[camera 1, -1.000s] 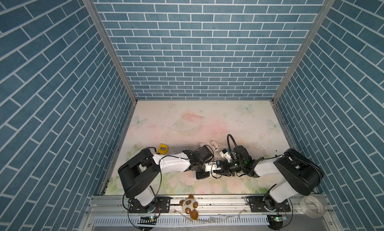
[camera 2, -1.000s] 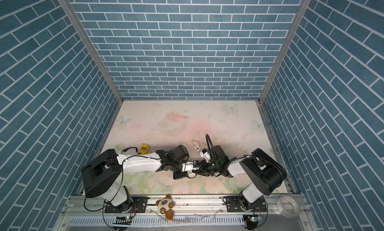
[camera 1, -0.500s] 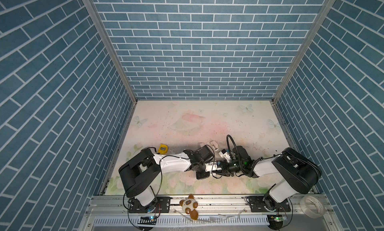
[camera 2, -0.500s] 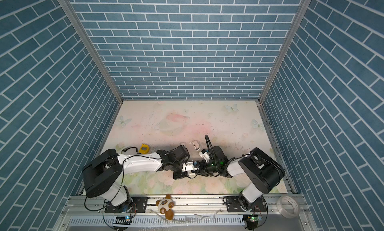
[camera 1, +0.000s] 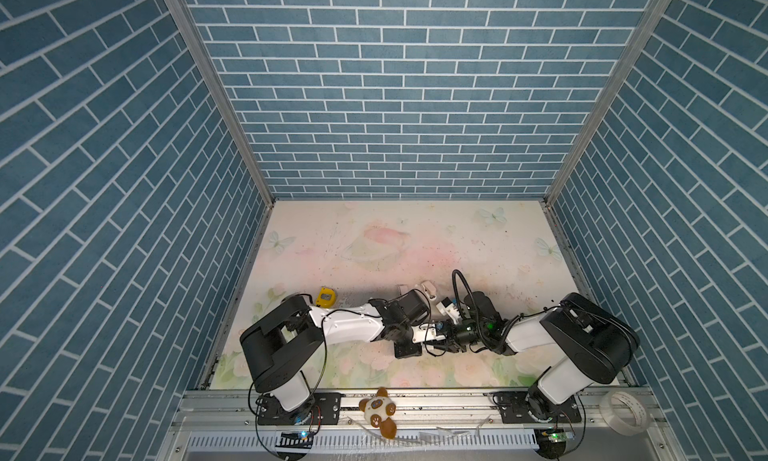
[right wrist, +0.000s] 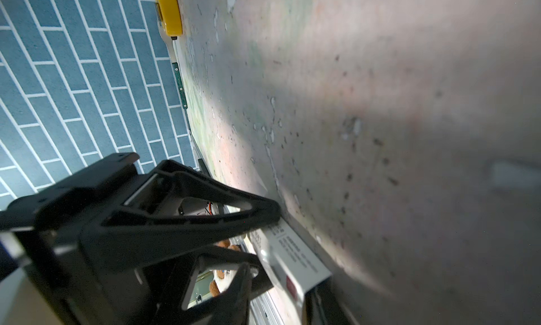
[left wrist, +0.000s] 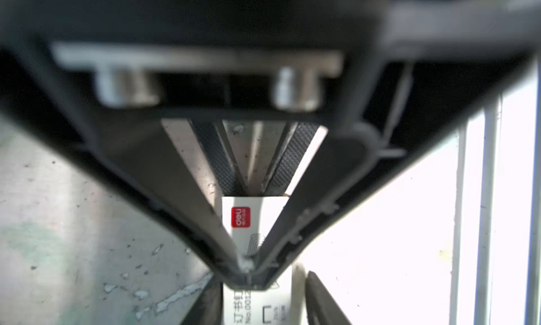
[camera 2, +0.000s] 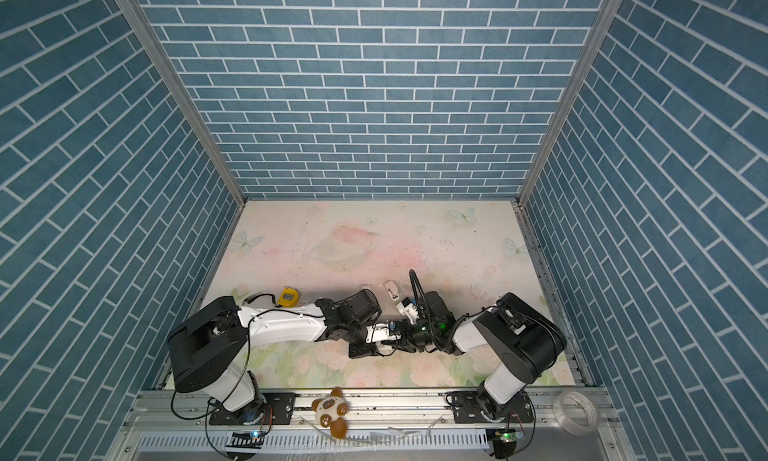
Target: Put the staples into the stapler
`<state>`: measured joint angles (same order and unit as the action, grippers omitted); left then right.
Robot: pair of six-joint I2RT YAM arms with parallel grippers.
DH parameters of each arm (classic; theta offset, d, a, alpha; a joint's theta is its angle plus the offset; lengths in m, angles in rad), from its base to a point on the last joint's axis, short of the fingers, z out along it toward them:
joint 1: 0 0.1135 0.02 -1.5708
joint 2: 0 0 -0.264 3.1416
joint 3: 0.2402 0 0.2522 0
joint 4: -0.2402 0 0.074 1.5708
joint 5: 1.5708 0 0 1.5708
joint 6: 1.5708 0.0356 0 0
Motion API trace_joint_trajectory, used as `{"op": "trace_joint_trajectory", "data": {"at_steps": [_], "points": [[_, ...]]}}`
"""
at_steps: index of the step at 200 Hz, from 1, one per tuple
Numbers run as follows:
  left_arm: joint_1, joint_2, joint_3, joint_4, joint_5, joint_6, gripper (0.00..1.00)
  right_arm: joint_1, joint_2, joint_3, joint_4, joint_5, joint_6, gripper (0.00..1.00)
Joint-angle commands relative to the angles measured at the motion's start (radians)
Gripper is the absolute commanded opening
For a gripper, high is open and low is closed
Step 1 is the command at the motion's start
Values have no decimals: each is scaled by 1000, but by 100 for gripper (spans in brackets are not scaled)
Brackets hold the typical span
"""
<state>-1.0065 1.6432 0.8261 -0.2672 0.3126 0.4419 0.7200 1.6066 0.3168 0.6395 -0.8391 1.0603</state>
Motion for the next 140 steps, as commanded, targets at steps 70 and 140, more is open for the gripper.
{"op": "trace_joint_trajectory", "data": {"at_steps": [70, 140], "points": [[-14, -43, -22, -24, -56, -14, 57, 9, -108, 28, -203, 109, -78, 41], [-14, -33, -15, -30, -53, -19, 55, 7, -137, 7, -217, 114, -85, 39]]}}
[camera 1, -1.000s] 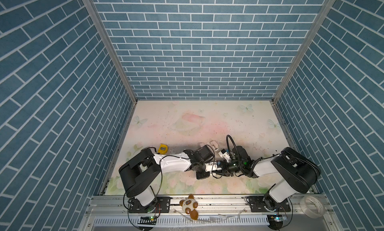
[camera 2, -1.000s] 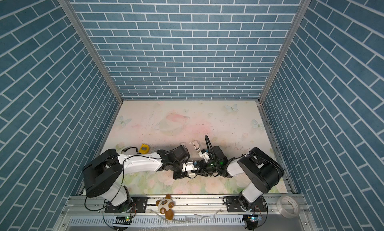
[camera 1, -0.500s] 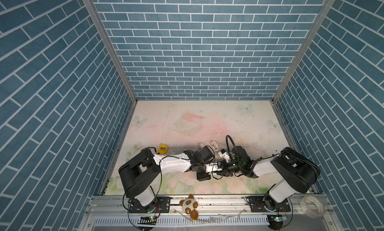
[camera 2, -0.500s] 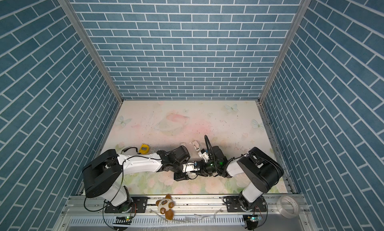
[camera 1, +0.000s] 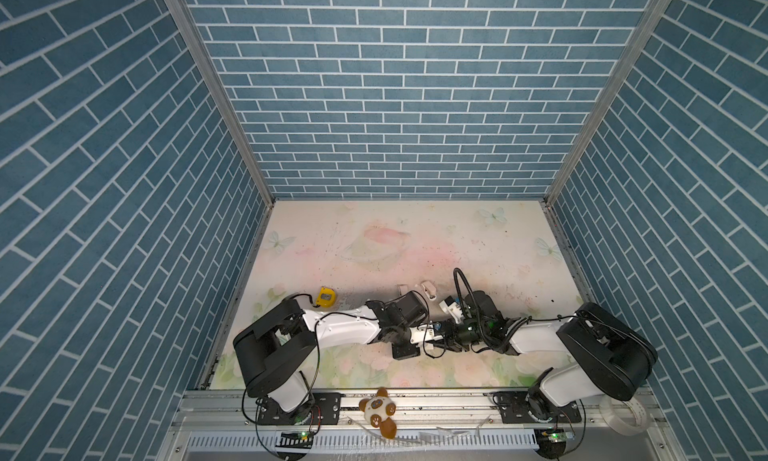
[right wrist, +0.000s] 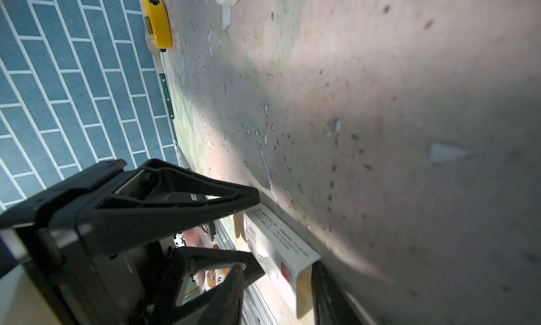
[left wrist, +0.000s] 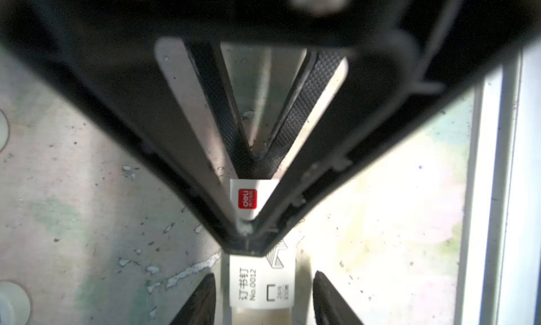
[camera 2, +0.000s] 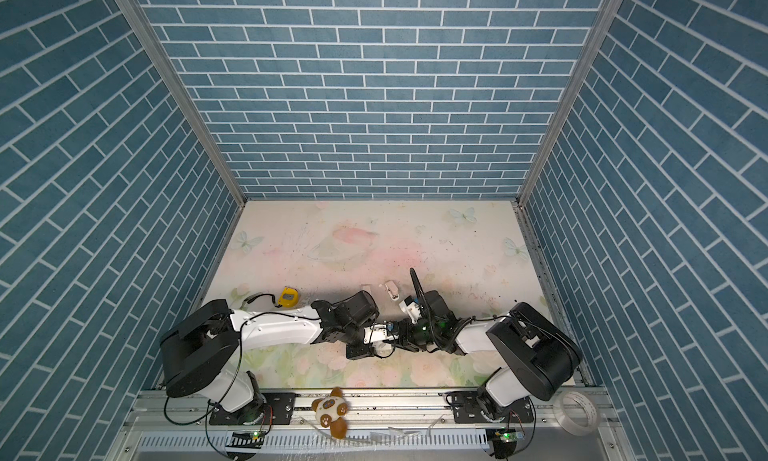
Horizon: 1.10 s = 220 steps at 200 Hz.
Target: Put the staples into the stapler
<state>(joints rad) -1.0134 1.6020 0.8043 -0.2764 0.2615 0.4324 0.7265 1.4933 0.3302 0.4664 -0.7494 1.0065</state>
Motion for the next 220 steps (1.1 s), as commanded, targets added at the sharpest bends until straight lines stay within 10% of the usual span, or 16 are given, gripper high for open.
{"op": "trace_joint_trajectory", "data": {"at_steps": [1, 220], "points": [[-7, 9, 7, -22, -2, -9, 55, 1, -25, -7, -44, 25, -33, 39], [-6, 38, 23, -44, 27, -9, 48, -5, -38, -37, -12, 3, -40, 12]]}}
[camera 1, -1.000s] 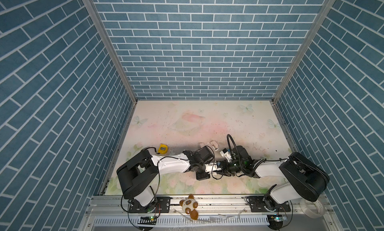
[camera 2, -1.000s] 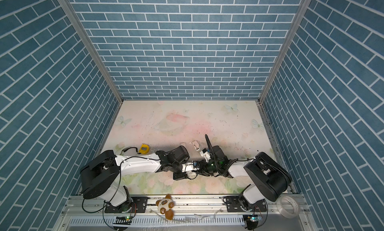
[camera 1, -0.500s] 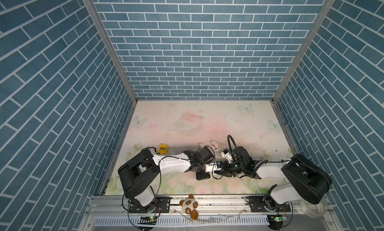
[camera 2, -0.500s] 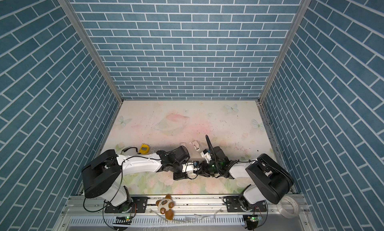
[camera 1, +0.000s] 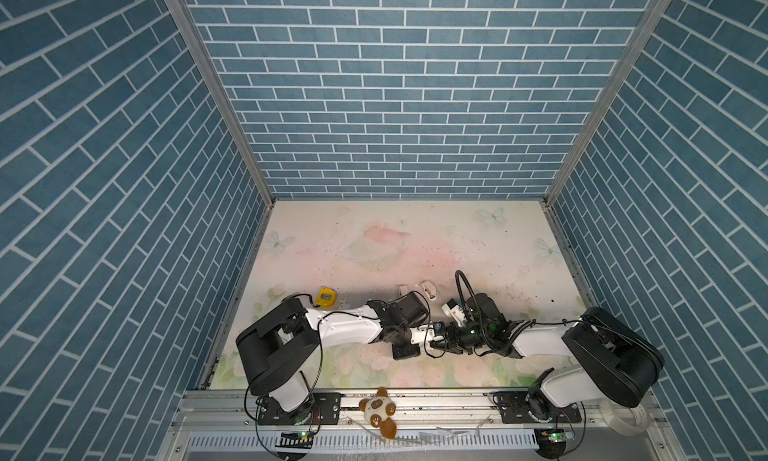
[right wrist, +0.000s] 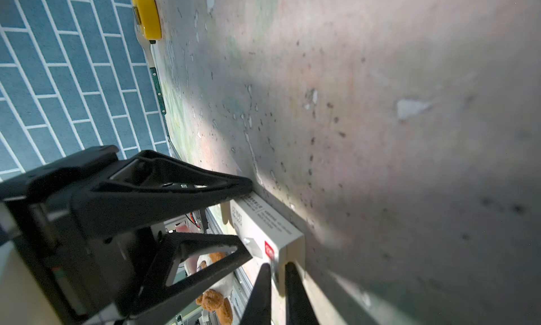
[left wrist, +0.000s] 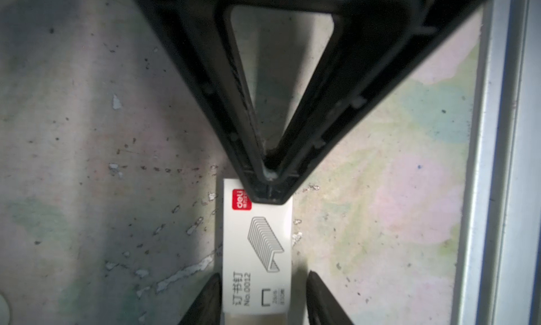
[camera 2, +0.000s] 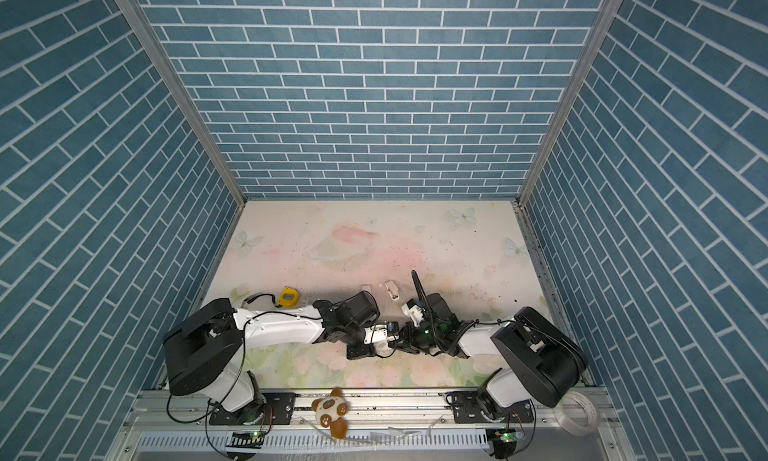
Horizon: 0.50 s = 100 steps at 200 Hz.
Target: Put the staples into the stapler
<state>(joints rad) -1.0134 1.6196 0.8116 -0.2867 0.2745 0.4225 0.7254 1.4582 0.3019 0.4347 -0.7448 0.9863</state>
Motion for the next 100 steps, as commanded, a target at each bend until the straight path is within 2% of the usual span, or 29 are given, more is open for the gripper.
{"op": "trace_joint_trajectory", "data": {"at_steps": [1, 100], "points": [[-5, 19, 15, -34, 14, 1, 48, -3, -2, -9, 21, -2, -20, 12], [-7, 26, 7, -20, 17, 2, 48, -7, 29, -7, 50, -8, -23, 12]]}}
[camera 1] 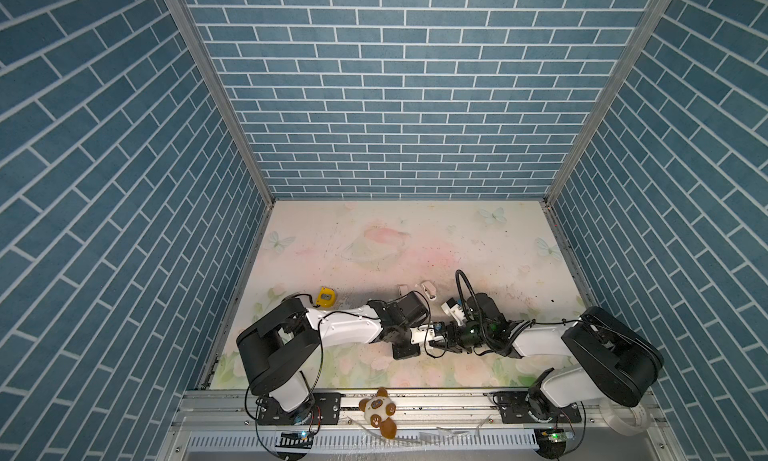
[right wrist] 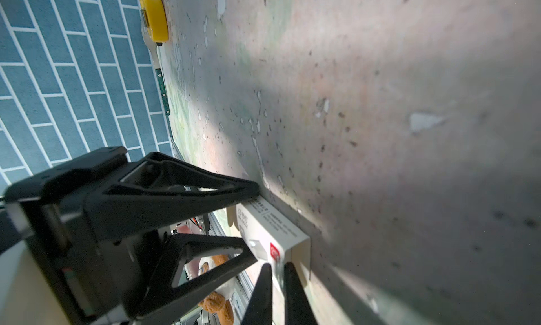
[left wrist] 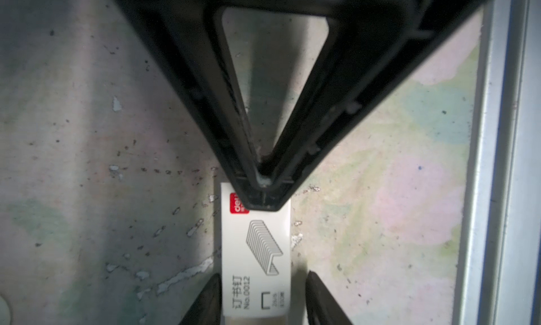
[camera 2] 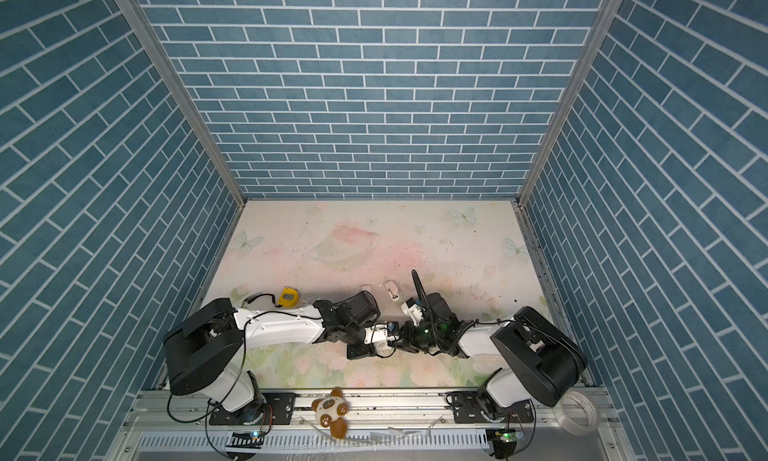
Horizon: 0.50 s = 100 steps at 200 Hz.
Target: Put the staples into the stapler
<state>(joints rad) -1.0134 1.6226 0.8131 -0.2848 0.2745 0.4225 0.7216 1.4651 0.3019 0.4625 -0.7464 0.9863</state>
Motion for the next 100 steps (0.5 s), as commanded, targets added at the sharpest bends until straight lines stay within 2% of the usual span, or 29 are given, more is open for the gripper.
{"op": "trace_joint_trajectory", "data": {"at_steps": [1, 67, 100], "points": [[-7, 22, 4, -22, 17, 2, 48, -3, 23, -6, 22, -7, -22, 12], [-7, 16, -2, -15, 18, 1, 48, -12, 19, -11, 3, -5, -32, 2], [-7, 10, -7, -11, 16, 1, 48, -23, -17, -12, -54, 9, -57, 1]]}}
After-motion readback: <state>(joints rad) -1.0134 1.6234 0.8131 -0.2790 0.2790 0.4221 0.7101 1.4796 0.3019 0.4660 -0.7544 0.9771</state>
